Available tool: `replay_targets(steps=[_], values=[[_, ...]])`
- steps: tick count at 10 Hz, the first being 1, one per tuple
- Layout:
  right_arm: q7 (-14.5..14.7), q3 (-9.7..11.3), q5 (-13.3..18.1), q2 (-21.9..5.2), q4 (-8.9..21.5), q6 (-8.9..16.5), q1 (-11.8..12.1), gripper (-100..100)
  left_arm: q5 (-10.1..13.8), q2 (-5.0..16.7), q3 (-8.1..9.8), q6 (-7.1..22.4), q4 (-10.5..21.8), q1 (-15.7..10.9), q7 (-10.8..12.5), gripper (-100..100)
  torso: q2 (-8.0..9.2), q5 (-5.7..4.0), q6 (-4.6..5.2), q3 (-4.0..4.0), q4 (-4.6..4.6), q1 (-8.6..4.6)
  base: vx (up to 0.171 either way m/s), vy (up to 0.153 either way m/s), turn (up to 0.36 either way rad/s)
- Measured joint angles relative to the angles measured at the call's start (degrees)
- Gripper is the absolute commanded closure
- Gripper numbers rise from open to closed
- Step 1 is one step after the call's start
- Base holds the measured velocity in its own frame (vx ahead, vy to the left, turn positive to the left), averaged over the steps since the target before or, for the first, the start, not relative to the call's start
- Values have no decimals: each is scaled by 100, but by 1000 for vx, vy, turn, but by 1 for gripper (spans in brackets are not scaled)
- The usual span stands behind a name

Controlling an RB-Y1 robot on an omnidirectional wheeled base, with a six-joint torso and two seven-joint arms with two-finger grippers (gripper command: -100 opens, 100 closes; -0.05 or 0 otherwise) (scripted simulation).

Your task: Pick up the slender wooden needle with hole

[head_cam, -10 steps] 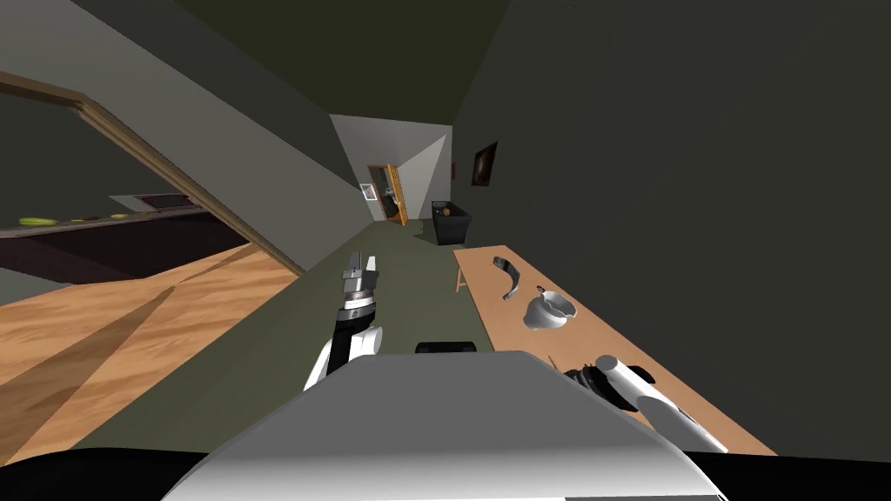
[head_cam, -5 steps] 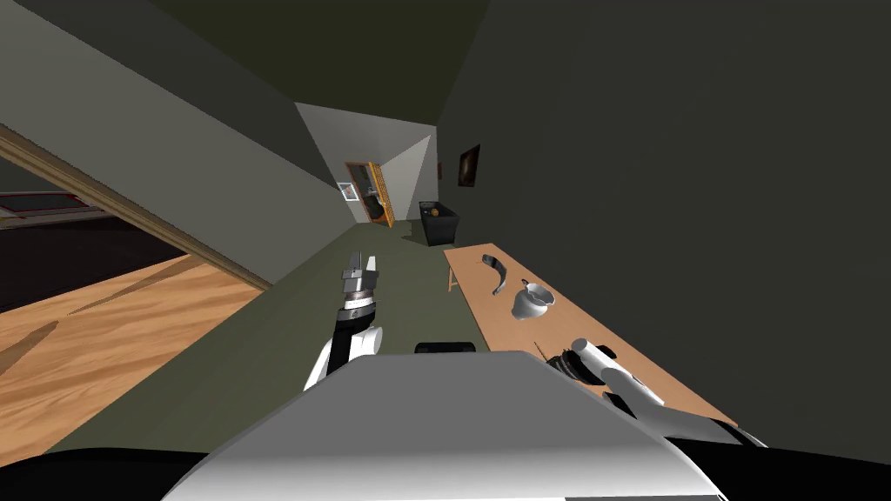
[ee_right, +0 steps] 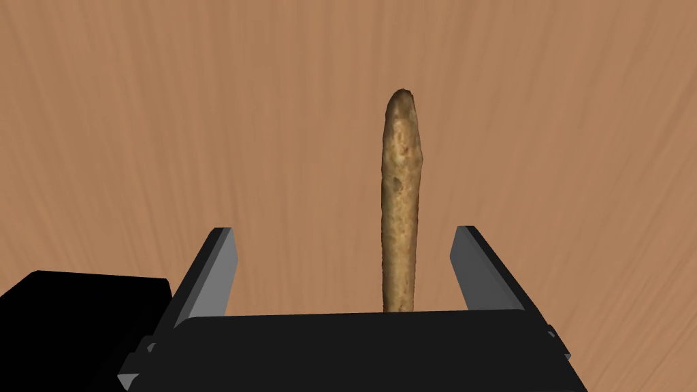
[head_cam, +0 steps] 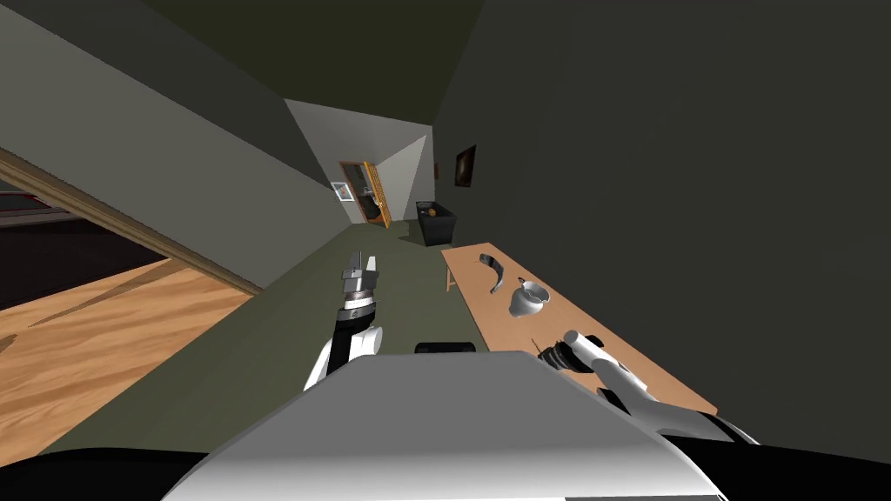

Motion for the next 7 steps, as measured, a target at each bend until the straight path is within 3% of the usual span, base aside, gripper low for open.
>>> replay_targets(steps=[2,3,4,6,7], values=[[-176,74,324,126,-294,146,-156,-100,0,0,0,0,0,0,0,0,-2,0,1,-1,0,-3,10,-21,-291],[-235,106,508,190,-286,178,-284,-100,0,0,-1,0,0,-1,0,0,-2,0,-5,-1,0,-1,2,-5,-4],[-180,108,572,185,-133,155,-453,-100,0,0,-1,0,0,-2,0,0,0,1,-8,0,1,2,8,-25,-358],[-237,178,889,330,-155,203,-699,-100,0,0,-1,0,0,-1,0,0,-1,0,-6,0,0,0,3,-8,-98],[-250,187,959,341,-171,215,-777,-100,0,0,-1,0,0,-2,0,0,2,1,-8,1,1,3,8,-21,-335]])
